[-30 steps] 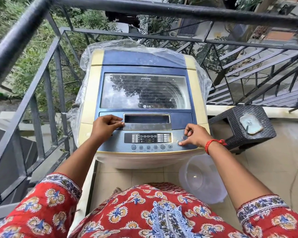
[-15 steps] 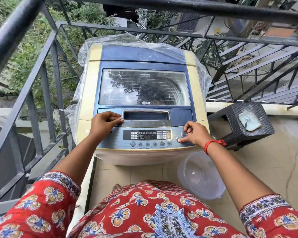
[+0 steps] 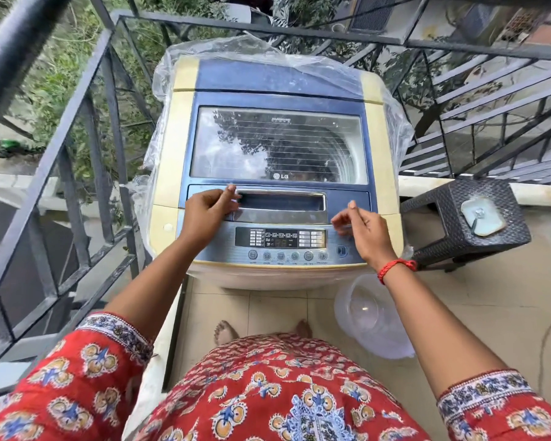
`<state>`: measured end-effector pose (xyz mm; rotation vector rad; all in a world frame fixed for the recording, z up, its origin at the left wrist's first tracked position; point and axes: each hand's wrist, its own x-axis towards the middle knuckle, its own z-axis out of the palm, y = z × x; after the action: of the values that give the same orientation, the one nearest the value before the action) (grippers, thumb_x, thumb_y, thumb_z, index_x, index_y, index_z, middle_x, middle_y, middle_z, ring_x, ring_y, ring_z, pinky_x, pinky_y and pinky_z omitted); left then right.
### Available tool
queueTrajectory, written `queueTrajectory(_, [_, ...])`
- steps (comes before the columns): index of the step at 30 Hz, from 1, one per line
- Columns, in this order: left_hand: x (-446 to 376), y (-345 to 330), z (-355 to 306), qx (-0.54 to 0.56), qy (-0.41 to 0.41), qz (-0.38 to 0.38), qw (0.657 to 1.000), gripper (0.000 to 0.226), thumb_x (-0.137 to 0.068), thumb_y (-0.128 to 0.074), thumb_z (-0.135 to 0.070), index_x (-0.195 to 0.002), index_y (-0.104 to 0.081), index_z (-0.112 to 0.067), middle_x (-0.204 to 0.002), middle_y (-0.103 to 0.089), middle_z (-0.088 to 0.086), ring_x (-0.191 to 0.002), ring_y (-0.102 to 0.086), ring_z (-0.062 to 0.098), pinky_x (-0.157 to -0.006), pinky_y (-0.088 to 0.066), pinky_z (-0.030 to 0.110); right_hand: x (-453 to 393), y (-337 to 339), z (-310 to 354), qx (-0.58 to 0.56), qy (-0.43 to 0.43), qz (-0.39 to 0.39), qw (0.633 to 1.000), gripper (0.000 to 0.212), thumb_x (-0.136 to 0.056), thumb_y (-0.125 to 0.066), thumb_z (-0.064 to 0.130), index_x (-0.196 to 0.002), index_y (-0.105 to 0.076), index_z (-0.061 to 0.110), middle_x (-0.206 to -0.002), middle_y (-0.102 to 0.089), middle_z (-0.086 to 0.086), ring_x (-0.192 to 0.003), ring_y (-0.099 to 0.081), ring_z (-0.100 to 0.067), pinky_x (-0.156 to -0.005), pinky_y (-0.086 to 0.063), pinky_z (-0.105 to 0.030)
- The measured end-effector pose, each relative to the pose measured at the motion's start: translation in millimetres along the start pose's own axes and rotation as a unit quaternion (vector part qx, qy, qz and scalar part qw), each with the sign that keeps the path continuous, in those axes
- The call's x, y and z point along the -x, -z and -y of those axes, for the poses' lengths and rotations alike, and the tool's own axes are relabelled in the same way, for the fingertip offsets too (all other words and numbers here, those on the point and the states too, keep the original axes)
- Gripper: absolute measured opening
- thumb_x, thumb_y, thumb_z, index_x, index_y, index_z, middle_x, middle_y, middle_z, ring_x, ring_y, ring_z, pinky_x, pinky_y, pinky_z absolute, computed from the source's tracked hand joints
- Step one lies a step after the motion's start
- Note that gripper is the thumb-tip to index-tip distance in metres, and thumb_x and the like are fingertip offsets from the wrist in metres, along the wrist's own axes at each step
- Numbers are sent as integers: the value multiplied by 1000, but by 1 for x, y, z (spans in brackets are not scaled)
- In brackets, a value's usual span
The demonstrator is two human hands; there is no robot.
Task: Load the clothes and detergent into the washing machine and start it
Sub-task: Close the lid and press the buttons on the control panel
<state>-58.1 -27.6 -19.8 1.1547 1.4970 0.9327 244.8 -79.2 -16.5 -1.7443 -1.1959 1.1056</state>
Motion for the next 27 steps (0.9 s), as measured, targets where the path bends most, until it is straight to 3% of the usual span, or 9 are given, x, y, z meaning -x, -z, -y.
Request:
queueTrajectory(4, [0, -26, -12, 4, -12, 38, 999, 33, -94, -58, -37, -89, -76, -10, -80, -75, 3, -71, -69, 4, -62, -53, 17, -10, -23, 14, -74, 31, 56, 995, 49, -107, -34, 17, -93, -68, -15, -84, -71, -10, -73, -72, -4, -71, -54, -15])
queueTrajectory(6, [-4, -36, -15, 23, -3, 68, 997, 33, -94, -58, -41, -84, -76, -16, -85, -76, 7, -78, -72, 8, -65, -52, 19, -17, -29, 17, -98, 34, 86, 991, 54, -108, -32, 23, -94, -69, -14, -88, -73, -16, -80, -75, -18, -76, -59, -28])
queueTrajectory(8, [-11, -41, -16, 41, -6, 105, 994, 36, -89, -58, -49, -76, -77, -21, -84, -76, 4, -84, -73, 17, -73, -56, 31, -25, -34, 17, -119, 24, 116, 986, 62, -105, -32, 35, -95, -69, -14, -90, -73, -26, -86, -73, -35, -81, -55, -46])
queueTrajectory(10, [-19, -43, -16, 64, 5, 143, 988, 44, -81, -56, -58, -78, -77, -19, -84, -77, 2, -90, -72, 23, -85, -54, 46, -31, -38, 18, -125, 22, 138, 982, 65, -101, -34, 41, -96, -70, -13, -90, -72, -29, -85, -72, -42, -75, -49, -52])
queueTrajectory(13, [-29, -44, -13, 92, -3, 186, 978, 50, -80, -51, -57, -81, -75, -13, -84, -77, 1, -88, -71, 20, -89, -51, 46, -39, -42, 21, -118, 39, 145, 982, 62, -101, -37, 39, -96, -71, -13, -83, -77, -13, -71, -72, -37, -64, -45, -41])
queueTrajectory(16, [-35, -41, -7, 107, -22, 202, 973, 48, -82, -46, -54, -76, -76, -18, -82, -77, 1, -87, -72, 19, -88, -55, 39, -47, -46, 17, -93, 73, 155, 981, 56, -103, -35, 30, -96, -73, -9, -77, -77, -1, -67, -67, -43, -64, -44, -42])
queueTrajectory(21, [-36, -42, -3, 86, -52, 225, 969, 60, -76, -53, -76, -80, -77, -21, -84, -76, 0, -88, -72, 18, -85, -57, 33, -56, -51, 6, -52, 129, 162, 977, 52, -104, -34, 33, -97, -78, 7, -74, -70, -28, -52, -56, -47, -51, -44, -47])
queueTrajectory(24, [-33, -44, -2, 69, -63, 249, 964, 64, -76, -56, -73, -87, -77, -14, -86, -76, 5, -91, -71, 24, -84, -55, 43, -53, -51, 9, -33, 154, 160, 975, 49, -104, -34, 25, -99, -76, 2, -76, -76, -2, -53, -61, -38, -49, -45, -36])
queueTrajectory(27, [-29, -49, -2, 3, -135, 252, 958, 72, -82, -52, -71, -97, -71, -4, -96, -73, 20, -89, -71, 27, -84, -56, 35, -51, -51, 10, -33, 155, 168, 973, 47, -104, -34, 22, -100, -76, 1, -79, -75, 12, -61, -67, -13, -58, -46, -24])
